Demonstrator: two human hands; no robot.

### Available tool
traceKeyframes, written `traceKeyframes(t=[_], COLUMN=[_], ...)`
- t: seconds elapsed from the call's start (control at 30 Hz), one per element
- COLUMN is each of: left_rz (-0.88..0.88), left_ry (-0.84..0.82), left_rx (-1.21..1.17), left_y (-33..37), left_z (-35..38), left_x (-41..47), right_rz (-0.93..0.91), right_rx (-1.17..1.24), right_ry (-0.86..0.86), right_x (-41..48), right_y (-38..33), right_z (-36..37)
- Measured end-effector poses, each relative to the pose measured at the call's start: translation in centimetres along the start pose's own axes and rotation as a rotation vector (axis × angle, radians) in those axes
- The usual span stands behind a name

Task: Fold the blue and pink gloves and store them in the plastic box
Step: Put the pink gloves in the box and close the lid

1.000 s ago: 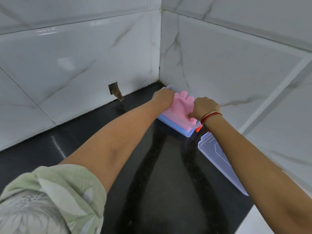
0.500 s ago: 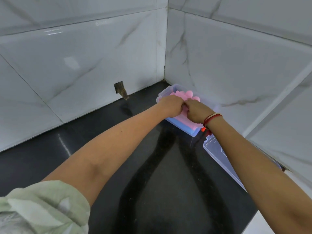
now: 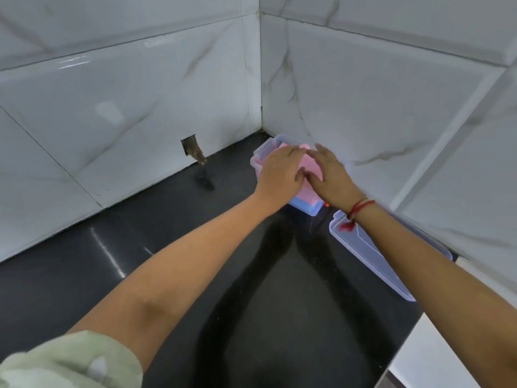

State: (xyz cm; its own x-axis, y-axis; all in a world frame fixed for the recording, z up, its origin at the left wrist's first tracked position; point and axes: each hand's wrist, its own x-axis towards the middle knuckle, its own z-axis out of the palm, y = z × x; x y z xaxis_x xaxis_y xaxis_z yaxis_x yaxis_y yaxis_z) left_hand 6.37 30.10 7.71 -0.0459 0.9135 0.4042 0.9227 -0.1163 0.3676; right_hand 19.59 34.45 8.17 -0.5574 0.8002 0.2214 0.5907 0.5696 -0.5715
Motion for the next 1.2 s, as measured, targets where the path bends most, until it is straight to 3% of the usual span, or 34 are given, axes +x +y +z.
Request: traceKeyframes(t=[0.1, 0.17, 0.27, 0.37, 0.67, 0.9, 1.2], left_rz=[0.227, 0.320, 0.383, 0.362, 0.372, 0.499, 0.446], left_ry=[0.248, 0.139, -0.160, -0.297, -0.345, -0.430, -0.563], left_rx=[0.083, 0.063, 0.077, 0.115, 0.197, 0.286, -0.040], left_y=[2.9, 4.9, 6.7, 7.4, 8.9, 8.5, 4.7], left_z=[0.6, 2.1, 5.0, 6.9, 6.8, 6.0, -3.2], left_x=[-3.8, -5.9, -8.5, -9.2, -8.6, -9.1, -9.1], right_rz=[-0.028, -0.031, 0.032, 0.139, 0.220, 0.230, 0.129], right_rx=[0.043, -0.006, -0.118, -0.199, -0.332, -0.420, -0.401], right_ry=[0.213, 0.220, 0.136, 0.072, 0.059, 0.040, 0.102], right_x=[-5.0, -8.5, -13.3, -17.0, -20.7, -21.4, -21.3], right_y=[1.0, 1.8, 3.4, 5.0, 5.9, 4.4, -0.3], right_z=[-0.9, -1.1, -0.7, -0.5, -0.6, -1.2, -3.4])
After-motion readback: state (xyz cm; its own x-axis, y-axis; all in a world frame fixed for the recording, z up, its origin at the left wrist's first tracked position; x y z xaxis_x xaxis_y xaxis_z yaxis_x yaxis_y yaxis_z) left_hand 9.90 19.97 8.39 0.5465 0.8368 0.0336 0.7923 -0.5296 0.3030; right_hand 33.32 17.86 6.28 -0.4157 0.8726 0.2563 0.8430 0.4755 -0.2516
